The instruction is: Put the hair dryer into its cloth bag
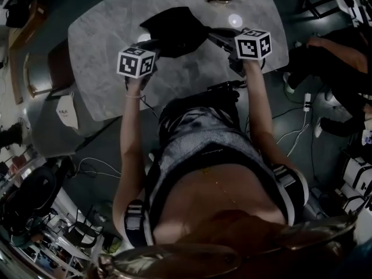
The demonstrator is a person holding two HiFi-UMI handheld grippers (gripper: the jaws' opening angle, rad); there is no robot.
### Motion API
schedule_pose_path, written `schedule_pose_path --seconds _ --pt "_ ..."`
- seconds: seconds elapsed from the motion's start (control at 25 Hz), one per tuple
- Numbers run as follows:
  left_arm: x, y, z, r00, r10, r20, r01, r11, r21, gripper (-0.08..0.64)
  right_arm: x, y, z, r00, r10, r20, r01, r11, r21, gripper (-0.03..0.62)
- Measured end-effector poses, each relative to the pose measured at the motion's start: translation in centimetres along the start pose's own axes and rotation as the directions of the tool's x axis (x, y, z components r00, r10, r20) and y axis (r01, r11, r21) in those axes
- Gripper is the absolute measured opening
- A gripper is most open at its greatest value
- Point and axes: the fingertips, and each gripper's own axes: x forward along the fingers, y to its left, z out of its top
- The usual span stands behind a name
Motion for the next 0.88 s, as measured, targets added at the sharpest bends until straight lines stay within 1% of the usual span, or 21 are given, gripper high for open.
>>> schedule_pose_path --seconds 0.24,0.48,0.64,0.88 --pt "1.0 -0.2 -2.0 1.000 -0.005 -0.029 0.004 1.000 -0.027 0.031 0.5 -1.0 -2.9 0.998 -0.041 -0.057 0.042 0.999 0.012 0.074" --pt "1.9 -0.7 -4.0 0.998 -0.015 -0.053 0.013 0.999 -0.051 0.031 0.8 -1.5 -5.0 0.995 -0.056 -0.082 0.059 0.998 0.035 0.074" --pt "2.6 -1.0 -5.2 0.997 -0.012 -0.073 0.007 0.998 -0.057 0.031 1.1 -2.4 -6.3 0.988 -0.093 -0.124 0.098 0.995 0.035 0.074" --pt "3.9 -1.6 -8.3 0.994 -0.013 -0.108 0.005 0.997 -0.075 0.031 1.8 -3.3 -9.4 0.974 -0.118 -0.196 0.127 0.991 0.038 0.074"
